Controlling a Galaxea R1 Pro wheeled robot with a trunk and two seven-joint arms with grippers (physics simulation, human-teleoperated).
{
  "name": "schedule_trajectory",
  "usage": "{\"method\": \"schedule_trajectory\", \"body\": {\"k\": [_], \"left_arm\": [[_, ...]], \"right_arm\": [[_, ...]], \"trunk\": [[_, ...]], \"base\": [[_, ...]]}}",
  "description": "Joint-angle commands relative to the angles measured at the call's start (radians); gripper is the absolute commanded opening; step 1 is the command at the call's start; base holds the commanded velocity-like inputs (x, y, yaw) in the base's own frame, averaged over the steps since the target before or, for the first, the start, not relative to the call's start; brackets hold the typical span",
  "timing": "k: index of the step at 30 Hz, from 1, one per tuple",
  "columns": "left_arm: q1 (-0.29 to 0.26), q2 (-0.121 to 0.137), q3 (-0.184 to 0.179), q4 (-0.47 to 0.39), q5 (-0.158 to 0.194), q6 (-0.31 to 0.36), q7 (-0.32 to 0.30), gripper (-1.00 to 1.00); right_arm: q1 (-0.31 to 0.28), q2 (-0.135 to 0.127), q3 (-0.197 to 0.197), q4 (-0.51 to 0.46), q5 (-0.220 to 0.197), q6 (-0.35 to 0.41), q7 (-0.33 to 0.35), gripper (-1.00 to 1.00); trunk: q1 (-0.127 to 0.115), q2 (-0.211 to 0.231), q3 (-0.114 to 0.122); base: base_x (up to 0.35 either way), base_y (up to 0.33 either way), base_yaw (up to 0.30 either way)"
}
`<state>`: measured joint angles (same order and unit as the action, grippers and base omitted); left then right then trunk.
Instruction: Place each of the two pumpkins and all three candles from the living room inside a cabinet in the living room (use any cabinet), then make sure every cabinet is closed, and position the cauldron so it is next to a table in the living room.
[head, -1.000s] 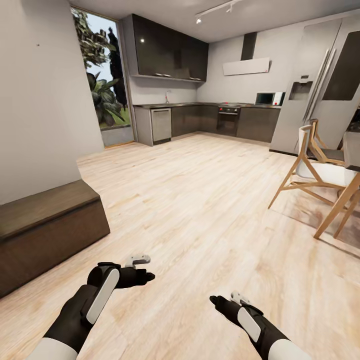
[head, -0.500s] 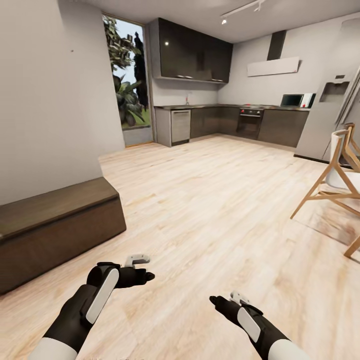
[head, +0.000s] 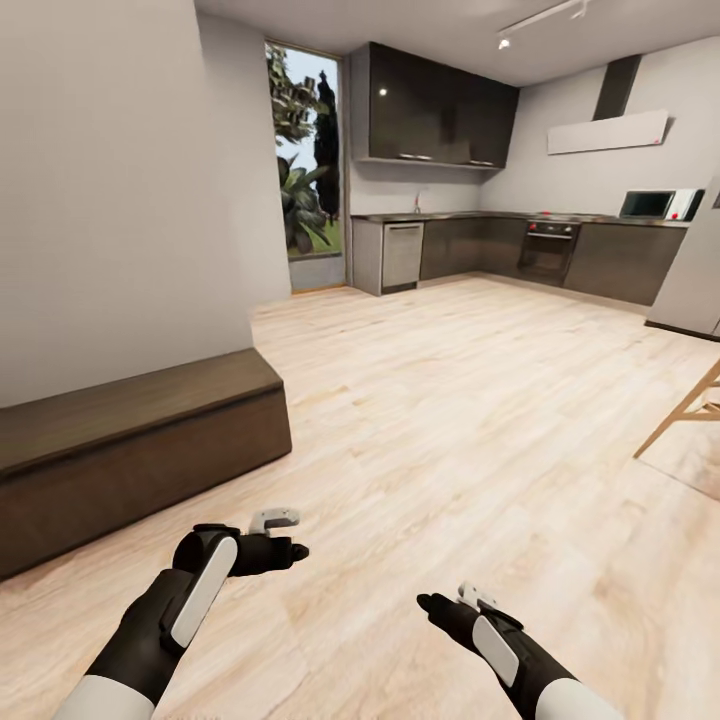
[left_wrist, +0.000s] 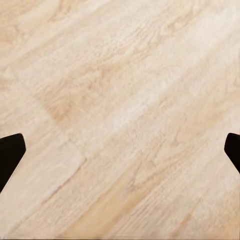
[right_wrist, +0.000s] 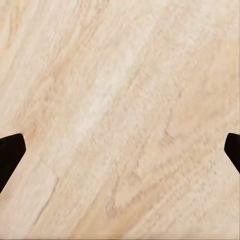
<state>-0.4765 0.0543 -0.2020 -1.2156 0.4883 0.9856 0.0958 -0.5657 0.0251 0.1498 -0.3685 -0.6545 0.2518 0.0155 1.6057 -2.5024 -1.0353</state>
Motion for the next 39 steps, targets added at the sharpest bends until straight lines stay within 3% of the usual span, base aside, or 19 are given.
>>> {"method": "schedule_trajectory", "body": {"k": [1, 25, 39], "left_arm": [[-0.001, 0.001, -0.003, -0.001, 0.010, 0.002, 0.010, 1.00], [-0.001, 0.001, -0.005, -0.001, 0.012, 0.002, 0.010, 1.00], [-0.001, 0.001, -0.004, -0.001, 0.010, 0.002, 0.010, 1.00]], "right_arm": [[0.000, -0.001, 0.004, -0.001, -0.002, 0.003, 0.000, 1.00], [0.000, -0.001, 0.005, -0.001, -0.002, 0.003, 0.000, 1.00], [0.000, -0.001, 0.005, -0.001, -0.002, 0.003, 0.000, 1.00]], "trunk": [[0.000, 0.000, 0.000], [0.000, 0.000, 0.011], [0.000, 0.000, 0.018]], "base": [[-0.054, 0.078, 0.251], [-0.002, 0.005, 0.251], [0.133, 0.063, 0.251]]}}
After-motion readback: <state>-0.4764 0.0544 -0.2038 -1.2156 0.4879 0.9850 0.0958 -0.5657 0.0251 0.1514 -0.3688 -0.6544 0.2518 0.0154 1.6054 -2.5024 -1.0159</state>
